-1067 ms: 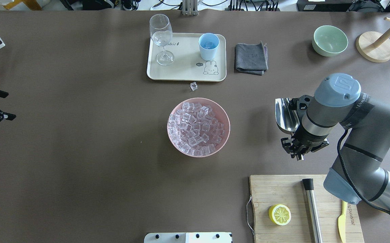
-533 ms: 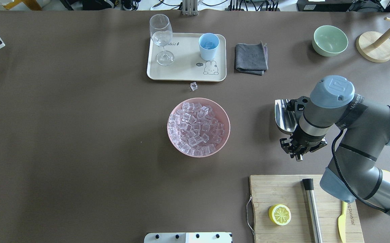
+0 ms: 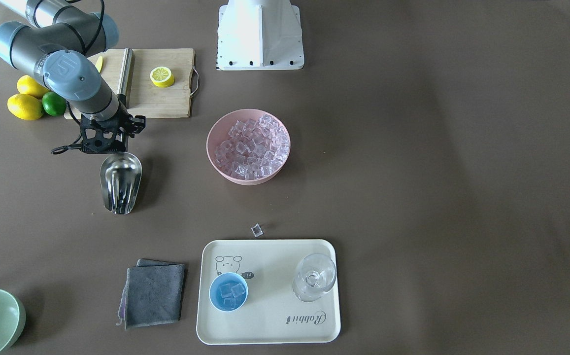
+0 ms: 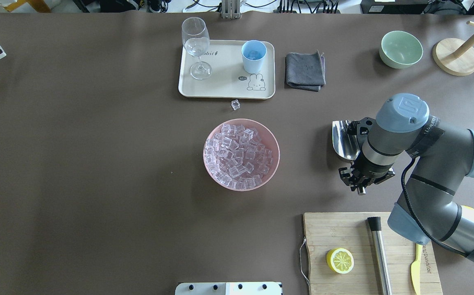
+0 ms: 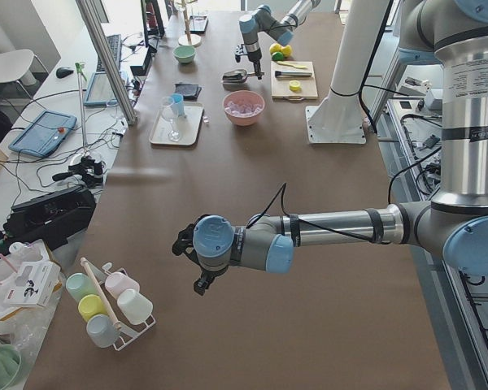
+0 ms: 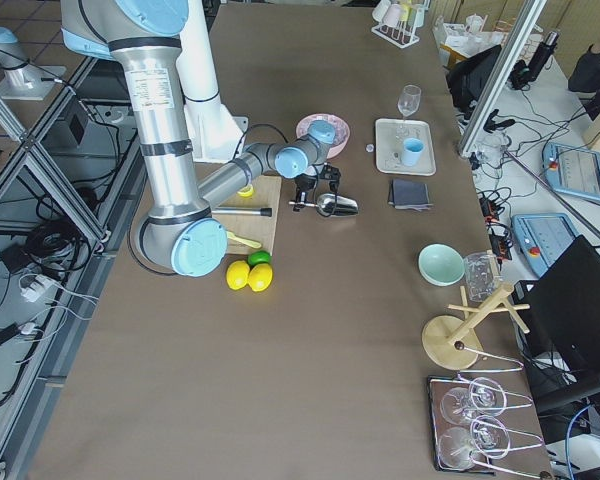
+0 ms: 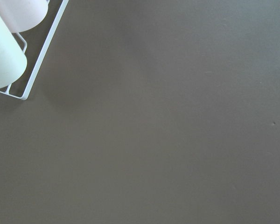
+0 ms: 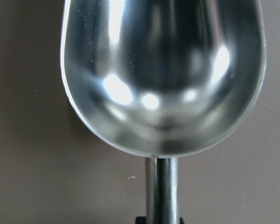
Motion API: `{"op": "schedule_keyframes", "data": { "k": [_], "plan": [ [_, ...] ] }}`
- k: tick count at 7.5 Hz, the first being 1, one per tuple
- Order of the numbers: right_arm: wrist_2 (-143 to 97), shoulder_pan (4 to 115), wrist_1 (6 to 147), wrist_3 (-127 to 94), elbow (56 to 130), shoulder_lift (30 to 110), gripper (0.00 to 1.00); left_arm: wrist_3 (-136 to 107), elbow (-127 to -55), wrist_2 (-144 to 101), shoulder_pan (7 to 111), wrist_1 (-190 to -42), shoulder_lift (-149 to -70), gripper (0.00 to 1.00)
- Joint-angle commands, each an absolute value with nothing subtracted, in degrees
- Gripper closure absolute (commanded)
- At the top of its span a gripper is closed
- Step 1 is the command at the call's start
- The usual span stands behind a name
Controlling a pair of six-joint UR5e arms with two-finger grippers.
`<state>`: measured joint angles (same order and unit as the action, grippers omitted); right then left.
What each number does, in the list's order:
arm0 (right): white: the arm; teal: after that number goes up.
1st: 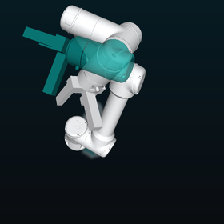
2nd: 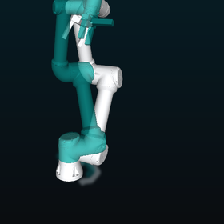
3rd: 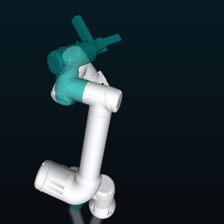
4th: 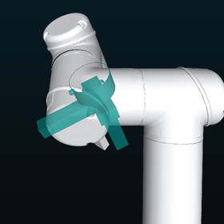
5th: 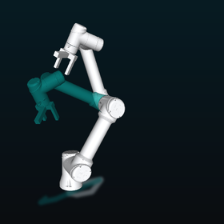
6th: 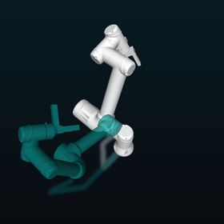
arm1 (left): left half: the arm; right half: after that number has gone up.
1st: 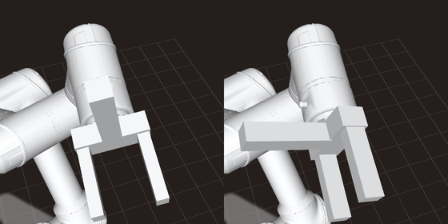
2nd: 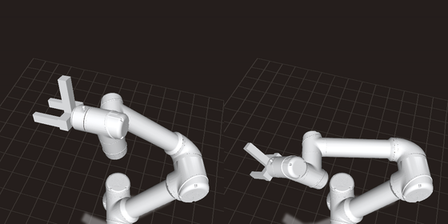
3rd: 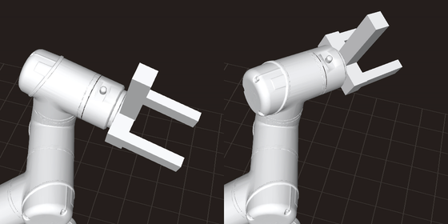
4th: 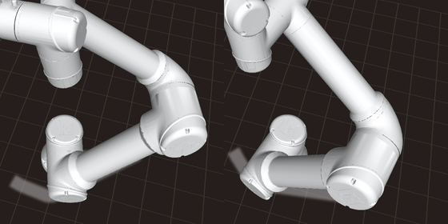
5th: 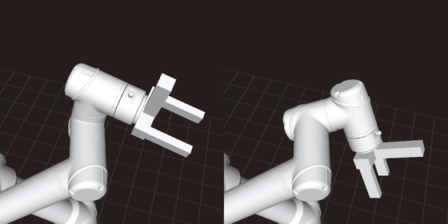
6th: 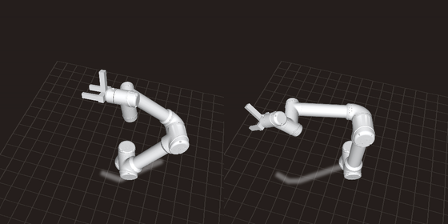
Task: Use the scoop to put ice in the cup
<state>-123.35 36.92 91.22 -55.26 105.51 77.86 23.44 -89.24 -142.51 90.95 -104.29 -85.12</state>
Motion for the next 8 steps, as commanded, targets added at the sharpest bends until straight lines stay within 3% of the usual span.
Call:
{"op": "schedule_keyframes", "data": {
  "k": [1,2,3,8],
  "plan": [
    [-123.5,36.9,91.1,-54.5,105.3,77.9,0.76,24.2,-89.2,-142.4,92.9,-100.4,-84.8,0.02],
    [-123.5,36.9,91.1,-54.6,105.3,78.0,0.17,24.1,-88.9,-142.3,92.9,-100.2,-84.3,0.02],
    [-123.4,36.9,91.1,-54.6,105.4,77.9,0.01,19.6,-89.1,-142.4,93.1,-98.5,-84.5,0.02],
    [-123.8,38.5,91.7,-52.6,107.7,78.1,0.01,7.6,-93.6,-138.1,93.6,-81.9,-85.2,0.02]
  ]
}}
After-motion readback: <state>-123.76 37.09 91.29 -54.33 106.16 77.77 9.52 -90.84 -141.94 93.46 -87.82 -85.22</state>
